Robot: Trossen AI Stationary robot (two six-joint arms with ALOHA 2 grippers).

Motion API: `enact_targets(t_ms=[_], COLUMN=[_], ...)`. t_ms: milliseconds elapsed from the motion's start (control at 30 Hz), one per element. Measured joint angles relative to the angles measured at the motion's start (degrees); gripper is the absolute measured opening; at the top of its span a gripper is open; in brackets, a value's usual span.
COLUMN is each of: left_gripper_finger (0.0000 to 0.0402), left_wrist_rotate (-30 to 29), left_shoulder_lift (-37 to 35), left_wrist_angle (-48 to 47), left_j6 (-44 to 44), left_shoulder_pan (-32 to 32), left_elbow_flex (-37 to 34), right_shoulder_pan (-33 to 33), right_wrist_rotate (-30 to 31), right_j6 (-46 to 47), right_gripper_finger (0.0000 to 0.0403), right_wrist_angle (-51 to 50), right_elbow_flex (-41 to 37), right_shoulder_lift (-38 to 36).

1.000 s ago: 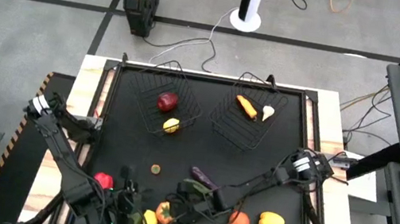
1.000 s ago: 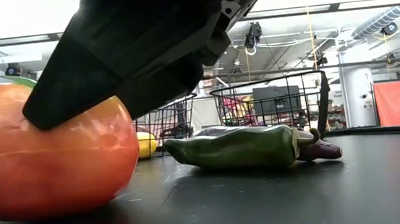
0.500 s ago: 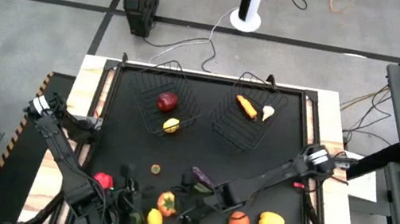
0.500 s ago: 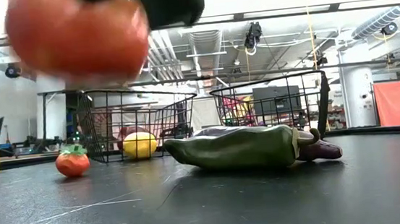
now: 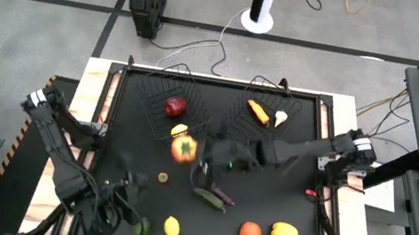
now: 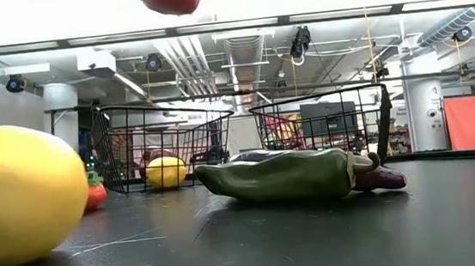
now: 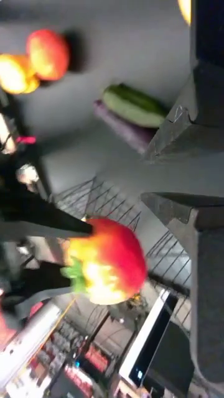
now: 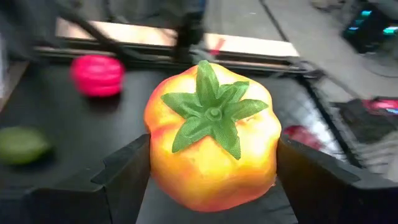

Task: Sort produce into baskets
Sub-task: Put the orange tomato into the left black wire basket

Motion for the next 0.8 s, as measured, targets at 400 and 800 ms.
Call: enact_targets(t_ms=[400,800], left_gripper_finger=[0.004,0.0036], left_wrist_rotate=[-9.7,-12.2], left_shoulder_lift=[-11.0,-13.5], left_wrist_angle=[-0.8,-1.6], left_j6=[-5.4,-6.2], left_shoulder_pan=[0.0,0.0], left_elbow_flex=[-2.4,-3.7], right_shoulder_pan=[-16.9,-23.8], right_wrist_rotate=[-3.7,-12.6], right_j6=[4.7,8.6], right_gripper_finger=[0.0303,0.0304], right_wrist_angle=[11.2,19.5], right_elbow_flex=[0.5,1.3], right_shoulder_lift=[3.9,9.2])
